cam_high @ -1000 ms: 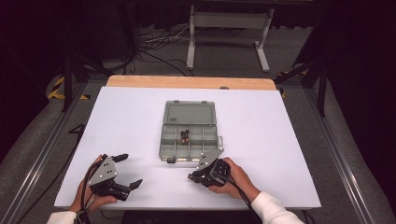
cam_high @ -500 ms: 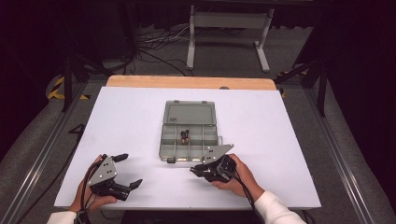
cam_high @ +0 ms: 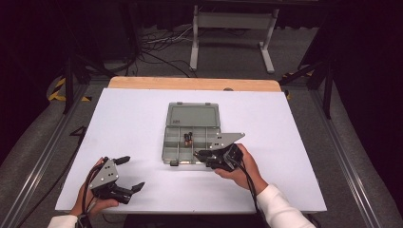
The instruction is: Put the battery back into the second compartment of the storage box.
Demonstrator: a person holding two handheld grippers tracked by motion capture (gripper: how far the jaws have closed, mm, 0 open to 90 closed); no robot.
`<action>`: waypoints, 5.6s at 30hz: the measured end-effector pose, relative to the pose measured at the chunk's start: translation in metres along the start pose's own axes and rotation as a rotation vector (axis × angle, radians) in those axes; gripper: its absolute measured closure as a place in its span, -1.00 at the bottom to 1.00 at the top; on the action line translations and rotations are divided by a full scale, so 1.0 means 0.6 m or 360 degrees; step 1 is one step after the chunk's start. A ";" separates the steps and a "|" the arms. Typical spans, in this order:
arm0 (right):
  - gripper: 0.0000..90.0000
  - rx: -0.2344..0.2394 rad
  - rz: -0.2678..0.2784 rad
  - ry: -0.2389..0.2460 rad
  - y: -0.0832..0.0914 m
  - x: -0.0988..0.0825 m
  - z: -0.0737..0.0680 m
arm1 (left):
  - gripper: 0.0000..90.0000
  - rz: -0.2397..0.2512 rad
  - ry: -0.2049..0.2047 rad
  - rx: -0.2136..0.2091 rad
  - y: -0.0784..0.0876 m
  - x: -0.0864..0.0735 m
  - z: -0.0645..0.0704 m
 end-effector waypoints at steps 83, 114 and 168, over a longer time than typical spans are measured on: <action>0.77 -0.0357 -0.0273 -0.0184 -0.163 0.072 0.102 | -0.93 0.0011 0.0021 0.0007 0.002 0.002 -0.001; 0.12 -0.0376 0.0221 0.0107 0.013 0.025 0.101 | 0.72 -0.0091 0.0050 0.0170 -0.035 0.044 -0.059; 1.00 -0.0523 -0.0283 -0.0197 -0.035 -0.084 0.304 | 0.99 -0.0473 0.0114 0.0099 -0.232 0.062 -0.210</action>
Point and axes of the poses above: each handheld gripper's, and its own axes: y roughly backward along the jaws, x roughly out of its top, z roughly to its right, the point moved 9 cm from there along -y, roughly forward along the jaws, and after that the axes turned 3 degrees about z, right-handed, at the moved point
